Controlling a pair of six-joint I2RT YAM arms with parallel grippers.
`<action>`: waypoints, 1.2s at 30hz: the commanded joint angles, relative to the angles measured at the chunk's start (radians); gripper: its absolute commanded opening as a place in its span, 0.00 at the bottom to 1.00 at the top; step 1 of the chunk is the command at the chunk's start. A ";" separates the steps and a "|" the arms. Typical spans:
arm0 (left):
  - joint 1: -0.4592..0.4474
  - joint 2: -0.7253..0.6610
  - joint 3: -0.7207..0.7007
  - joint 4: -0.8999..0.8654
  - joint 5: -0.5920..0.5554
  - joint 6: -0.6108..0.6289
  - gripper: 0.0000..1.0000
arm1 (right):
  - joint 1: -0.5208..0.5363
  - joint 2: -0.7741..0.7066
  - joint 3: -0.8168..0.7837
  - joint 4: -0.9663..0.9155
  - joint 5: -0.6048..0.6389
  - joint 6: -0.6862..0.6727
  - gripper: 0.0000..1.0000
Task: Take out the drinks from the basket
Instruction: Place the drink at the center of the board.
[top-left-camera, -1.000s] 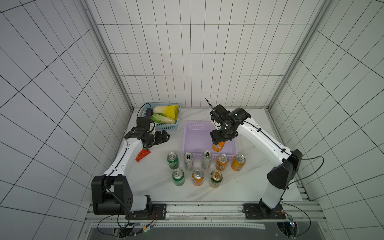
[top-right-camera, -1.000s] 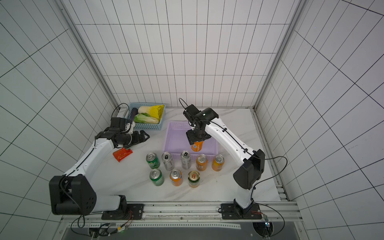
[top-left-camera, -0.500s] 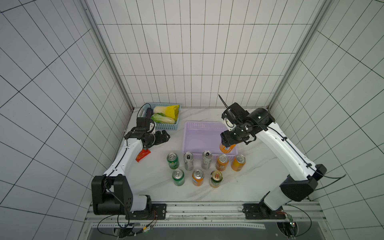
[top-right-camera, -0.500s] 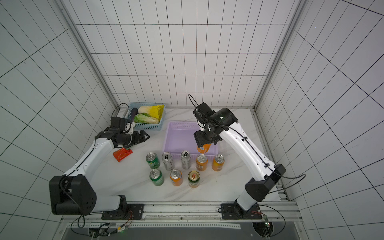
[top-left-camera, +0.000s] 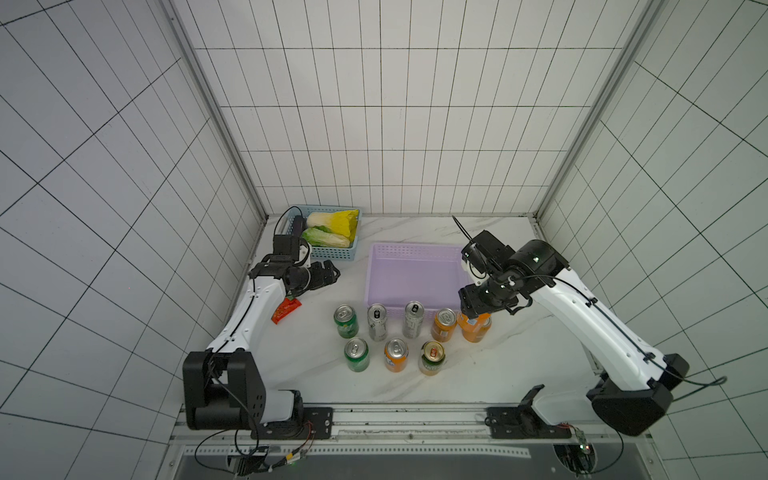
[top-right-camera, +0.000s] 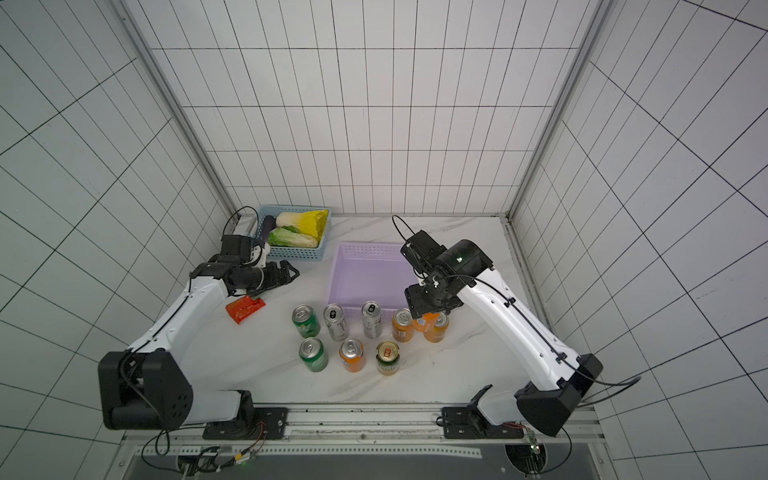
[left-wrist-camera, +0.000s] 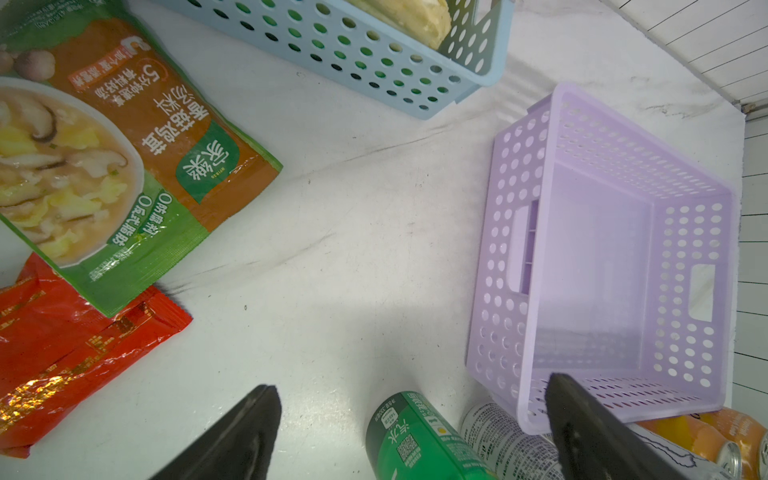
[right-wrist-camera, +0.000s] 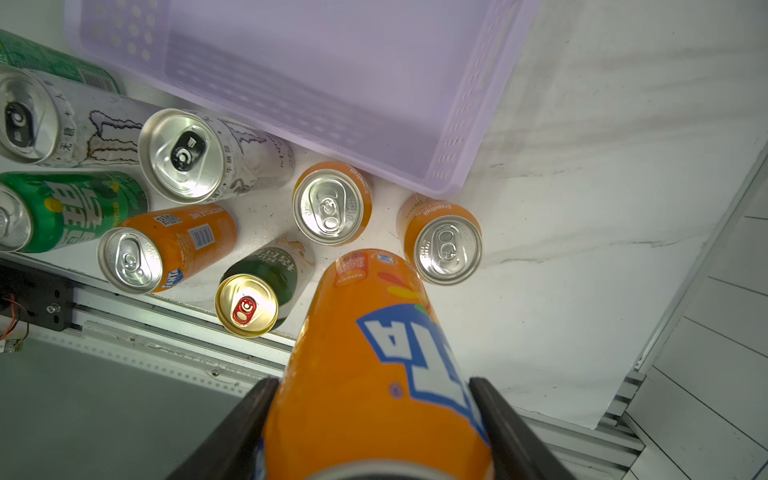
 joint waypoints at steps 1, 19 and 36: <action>0.005 -0.002 0.001 0.005 -0.002 0.013 0.98 | 0.027 -0.074 -0.078 0.046 0.021 0.082 0.70; 0.005 -0.003 0.002 0.005 -0.001 0.015 0.98 | 0.149 -0.202 -0.470 0.287 0.123 0.268 0.70; 0.005 0.000 0.002 0.007 0.009 0.013 0.98 | 0.180 -0.221 -0.686 0.460 0.114 0.308 0.70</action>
